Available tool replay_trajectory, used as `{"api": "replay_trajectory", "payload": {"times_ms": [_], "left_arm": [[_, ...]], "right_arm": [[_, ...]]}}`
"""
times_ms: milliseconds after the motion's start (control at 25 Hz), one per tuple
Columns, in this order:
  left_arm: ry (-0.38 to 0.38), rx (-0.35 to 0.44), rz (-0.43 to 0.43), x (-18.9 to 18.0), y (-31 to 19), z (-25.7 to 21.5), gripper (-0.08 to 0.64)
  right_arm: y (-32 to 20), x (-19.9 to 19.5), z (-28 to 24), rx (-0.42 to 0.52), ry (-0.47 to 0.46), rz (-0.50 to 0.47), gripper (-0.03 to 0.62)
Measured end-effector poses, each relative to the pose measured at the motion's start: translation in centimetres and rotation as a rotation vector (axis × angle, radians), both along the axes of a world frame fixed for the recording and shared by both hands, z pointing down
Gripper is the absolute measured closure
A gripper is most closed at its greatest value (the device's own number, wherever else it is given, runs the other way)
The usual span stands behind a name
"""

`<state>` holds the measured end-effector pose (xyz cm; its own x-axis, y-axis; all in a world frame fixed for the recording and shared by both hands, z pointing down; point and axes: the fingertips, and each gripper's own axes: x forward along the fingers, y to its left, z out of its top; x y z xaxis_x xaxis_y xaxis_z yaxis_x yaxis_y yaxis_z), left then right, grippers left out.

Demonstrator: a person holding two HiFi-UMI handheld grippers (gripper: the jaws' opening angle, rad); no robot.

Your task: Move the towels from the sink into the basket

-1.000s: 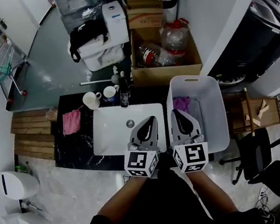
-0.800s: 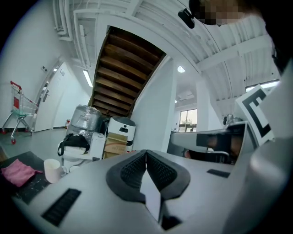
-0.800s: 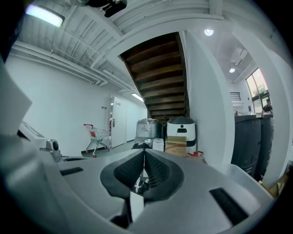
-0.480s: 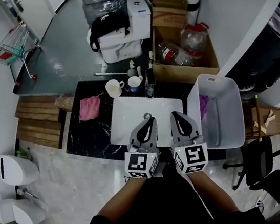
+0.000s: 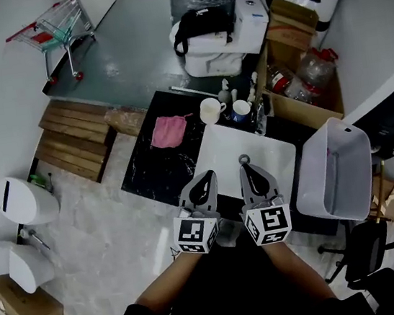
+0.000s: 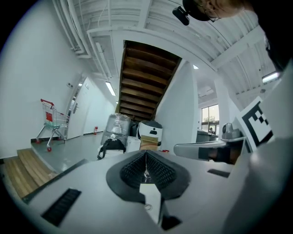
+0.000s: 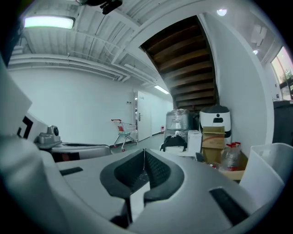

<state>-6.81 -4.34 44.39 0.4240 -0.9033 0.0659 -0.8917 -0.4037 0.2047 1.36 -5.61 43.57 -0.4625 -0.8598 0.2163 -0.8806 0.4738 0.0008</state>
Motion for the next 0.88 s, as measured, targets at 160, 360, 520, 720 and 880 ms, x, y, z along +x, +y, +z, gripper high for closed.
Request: {"api": "replay_trajectory", "payload": {"times_ms": [160,360,520,720,880], "left_arm": [[-0.004,-0.007,-0.085,-4.4,0.2,1.0,0.546],[-0.002,-0.029,-0.176,-8.6,0.1,1.8,0.546],[-0.002,-0.039,-0.223,-9.9,-0.7,2.6,0.546],[-0.004,-0.052,-0.277,-11.5,-2.9,2.6,0.545],[-0.004,-0.057,-0.325,-13.0,-4.8,2.3,0.546]], "right_arm": [[-0.3,-3.8,1.2,-0.014,0.001,-0.064,0.574],[-1.0,-7.0,2.2,-0.037,0.008,-0.124,0.574],[-2.1,-8.2,3.3,-0.054,0.014,-0.171,0.574],[-4.4,-9.2,3.9,-0.067,0.006,-0.205,0.574],[-6.5,-9.5,3.9,-0.07,-0.016,-0.232,0.574]]}}
